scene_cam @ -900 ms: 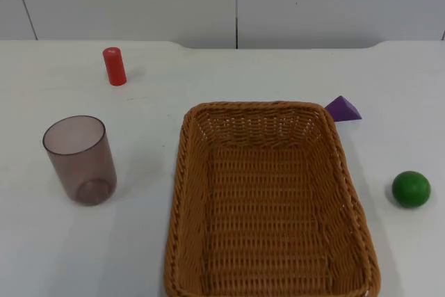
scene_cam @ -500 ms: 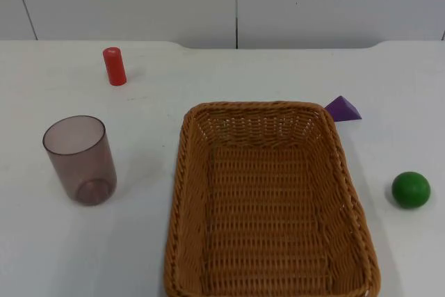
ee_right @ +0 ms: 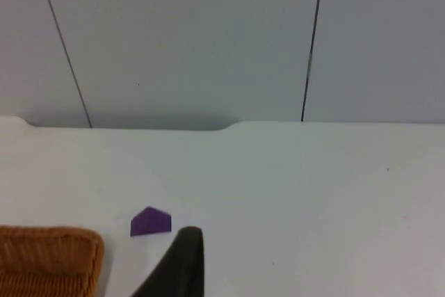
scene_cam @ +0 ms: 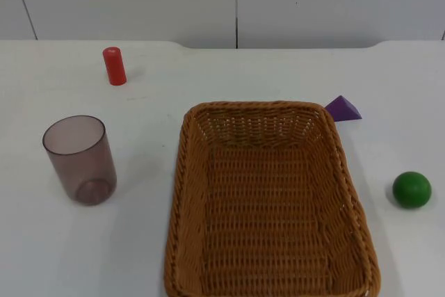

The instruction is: Pick up the basket with the left hand and place the triangular block into the basket with the right hand.

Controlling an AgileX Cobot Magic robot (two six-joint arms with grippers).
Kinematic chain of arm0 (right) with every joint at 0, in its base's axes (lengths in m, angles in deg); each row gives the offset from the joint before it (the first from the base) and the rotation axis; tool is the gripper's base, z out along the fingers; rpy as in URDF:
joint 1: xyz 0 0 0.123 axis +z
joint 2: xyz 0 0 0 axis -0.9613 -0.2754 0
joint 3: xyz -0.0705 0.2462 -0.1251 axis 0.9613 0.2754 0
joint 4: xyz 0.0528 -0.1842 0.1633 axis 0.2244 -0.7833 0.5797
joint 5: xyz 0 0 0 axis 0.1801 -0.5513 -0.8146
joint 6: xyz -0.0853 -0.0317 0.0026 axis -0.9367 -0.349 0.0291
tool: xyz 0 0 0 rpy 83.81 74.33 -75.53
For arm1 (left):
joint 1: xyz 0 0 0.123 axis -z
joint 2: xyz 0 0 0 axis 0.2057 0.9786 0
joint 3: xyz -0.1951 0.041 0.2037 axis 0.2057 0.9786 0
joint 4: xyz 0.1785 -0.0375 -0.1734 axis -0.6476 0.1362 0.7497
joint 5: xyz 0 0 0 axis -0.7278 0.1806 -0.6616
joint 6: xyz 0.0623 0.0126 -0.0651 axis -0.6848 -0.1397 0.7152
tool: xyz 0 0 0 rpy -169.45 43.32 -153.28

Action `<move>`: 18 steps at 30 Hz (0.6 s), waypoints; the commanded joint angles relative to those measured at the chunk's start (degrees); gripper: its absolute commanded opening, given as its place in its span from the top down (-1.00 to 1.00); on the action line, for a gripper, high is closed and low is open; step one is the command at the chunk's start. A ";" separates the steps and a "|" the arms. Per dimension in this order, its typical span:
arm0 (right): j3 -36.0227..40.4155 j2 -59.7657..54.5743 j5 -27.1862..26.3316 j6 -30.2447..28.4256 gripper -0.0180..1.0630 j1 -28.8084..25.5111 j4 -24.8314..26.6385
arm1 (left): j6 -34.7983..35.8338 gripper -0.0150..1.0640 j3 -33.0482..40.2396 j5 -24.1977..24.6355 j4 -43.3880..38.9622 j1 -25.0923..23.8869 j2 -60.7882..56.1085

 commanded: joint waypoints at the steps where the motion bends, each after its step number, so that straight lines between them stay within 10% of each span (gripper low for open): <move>1: -1.61 -2.81 -2.38 0.18 -0.97 -0.33 -0.42 | 0.31 -0.97 -1.35 -0.91 2.00 0.00 2.65; 18: -5.23 -13.35 -6.09 -0.02 -0.97 -0.33 -0.08 | -13.08 -0.97 2.64 3.23 24.53 0.15 14.02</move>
